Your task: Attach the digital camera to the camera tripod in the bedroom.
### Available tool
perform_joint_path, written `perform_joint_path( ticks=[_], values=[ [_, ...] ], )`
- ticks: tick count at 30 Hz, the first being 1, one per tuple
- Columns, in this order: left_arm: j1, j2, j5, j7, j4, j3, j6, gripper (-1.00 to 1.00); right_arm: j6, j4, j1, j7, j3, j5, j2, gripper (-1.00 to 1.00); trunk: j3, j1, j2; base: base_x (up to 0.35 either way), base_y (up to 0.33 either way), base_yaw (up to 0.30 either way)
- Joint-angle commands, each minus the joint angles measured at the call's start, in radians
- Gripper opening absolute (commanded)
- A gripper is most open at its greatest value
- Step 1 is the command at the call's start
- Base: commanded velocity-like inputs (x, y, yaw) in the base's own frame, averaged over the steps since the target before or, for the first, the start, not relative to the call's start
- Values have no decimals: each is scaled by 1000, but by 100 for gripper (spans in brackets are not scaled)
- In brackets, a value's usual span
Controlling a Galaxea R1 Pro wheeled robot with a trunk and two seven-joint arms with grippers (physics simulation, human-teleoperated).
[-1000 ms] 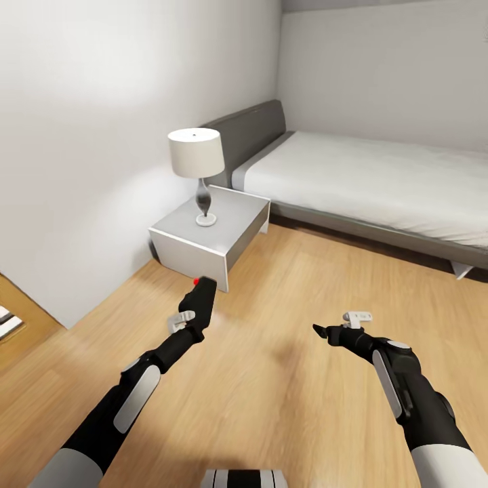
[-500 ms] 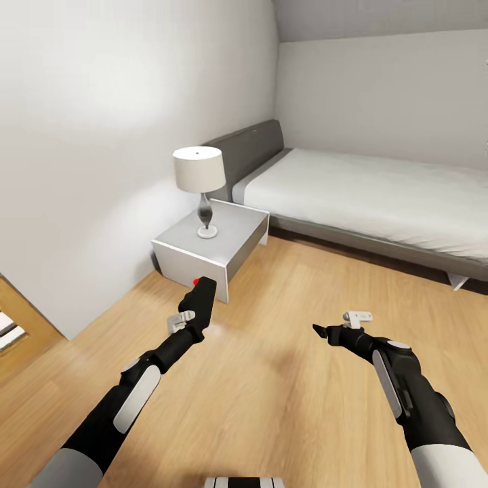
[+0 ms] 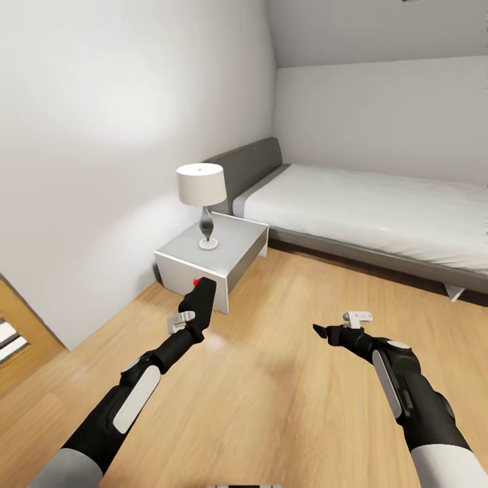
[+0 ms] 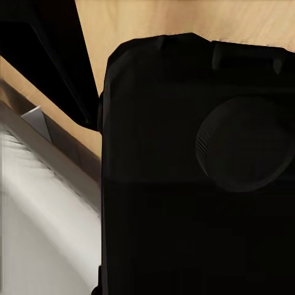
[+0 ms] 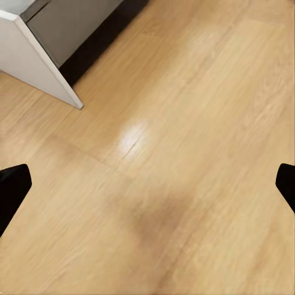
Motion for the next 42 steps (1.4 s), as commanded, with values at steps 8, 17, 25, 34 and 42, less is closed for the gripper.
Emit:
perform_joint_path(
  ticks=[8,17,25,34,42],
  values=[
    [0,1,12,1,6,-1,6,-100,6,-1,0,2,-1,-8,0,100,30,-4,2,0,0,0],
    [0,1,12,3,6,-1,6,-100,6,-1,0,3,-1,-8,0,100,65,-8,4,0,0,0],
    [0,1,12,3,3,-1,5,-100,6,-1,0,2,-1,-9,0,100,96,-11,6,0,0,0],
    [0,0,13,5,10,-1,6,-100,7,0,0,1,-1,-6,0,100,131,-15,8,0,0,0],
    [0,0,15,5,12,0,8,-100,6,2,0,1,-1,-7,0,100,162,-19,10,0,0,0]
  ],
)
